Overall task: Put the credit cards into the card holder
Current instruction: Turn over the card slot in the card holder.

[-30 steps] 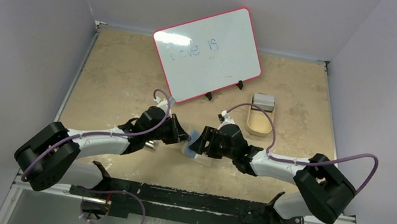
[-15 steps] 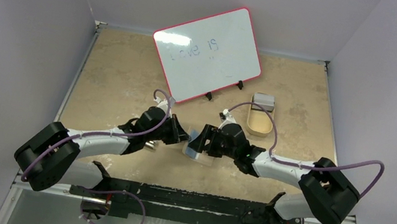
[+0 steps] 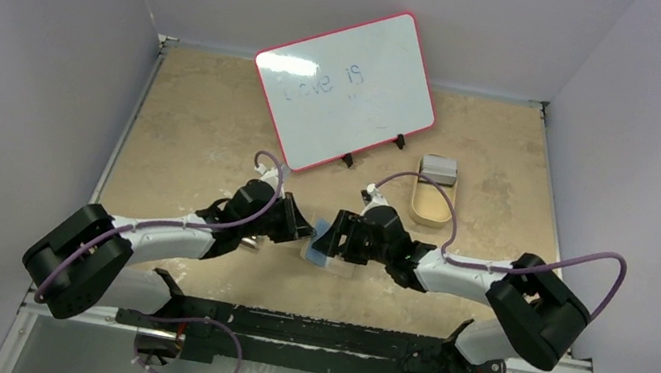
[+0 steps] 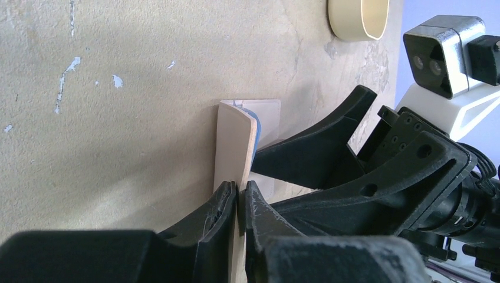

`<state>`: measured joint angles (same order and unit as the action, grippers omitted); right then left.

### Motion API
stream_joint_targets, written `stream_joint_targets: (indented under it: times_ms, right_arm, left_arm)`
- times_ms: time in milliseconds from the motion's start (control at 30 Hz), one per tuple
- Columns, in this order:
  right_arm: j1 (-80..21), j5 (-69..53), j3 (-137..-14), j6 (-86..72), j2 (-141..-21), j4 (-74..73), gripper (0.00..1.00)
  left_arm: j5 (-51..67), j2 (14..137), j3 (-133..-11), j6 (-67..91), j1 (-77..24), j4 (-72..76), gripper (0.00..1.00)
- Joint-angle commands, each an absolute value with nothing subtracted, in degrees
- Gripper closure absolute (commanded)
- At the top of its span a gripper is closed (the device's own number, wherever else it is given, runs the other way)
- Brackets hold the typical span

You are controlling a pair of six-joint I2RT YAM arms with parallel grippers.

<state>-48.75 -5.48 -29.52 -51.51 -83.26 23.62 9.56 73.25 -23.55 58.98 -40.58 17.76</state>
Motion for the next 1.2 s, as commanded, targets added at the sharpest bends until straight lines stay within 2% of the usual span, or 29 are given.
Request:
stream_joint_targets:
  times_ms: [0,67,333,800,1000,1167]
  right_arm:
    - [-48.94,-4.31,-30.04,-52.18,-83.43,22.87,0.3]
    - [-48.94,-4.05,-29.99,-52.18,-83.33,22.41,0.3]
    - [-48.91,1.32,-31.33,-51.68,-78.17,11.84,0.26]
    - [-48.93,12.49,-32.46,-50.52,-65.79,-6.26,0.28]
    - [-48.74,20.89,-35.77,-42.37,-59.57,-5.58,0.29]
    - [-47.53,23.99,-37.2,-20.17,-55.83,4.75,0.29]
  left_arm:
    - [9.57,71.78,-23.62,58.73,-40.83,20.72,0.93]
    - [9.66,71.95,-23.64,58.63,-40.85,20.73,1.0]
    - [8.05,71.03,-25.1,56.12,-40.79,15.66,1.0]
    - [7.36,70.21,-26.2,55.03,-40.83,13.43,1.0]
    - [7.99,69.77,-27.31,54.5,-40.78,11.25,1.0]
    - [8.93,68.64,-26.77,54.18,-40.86,11.57,1.0]
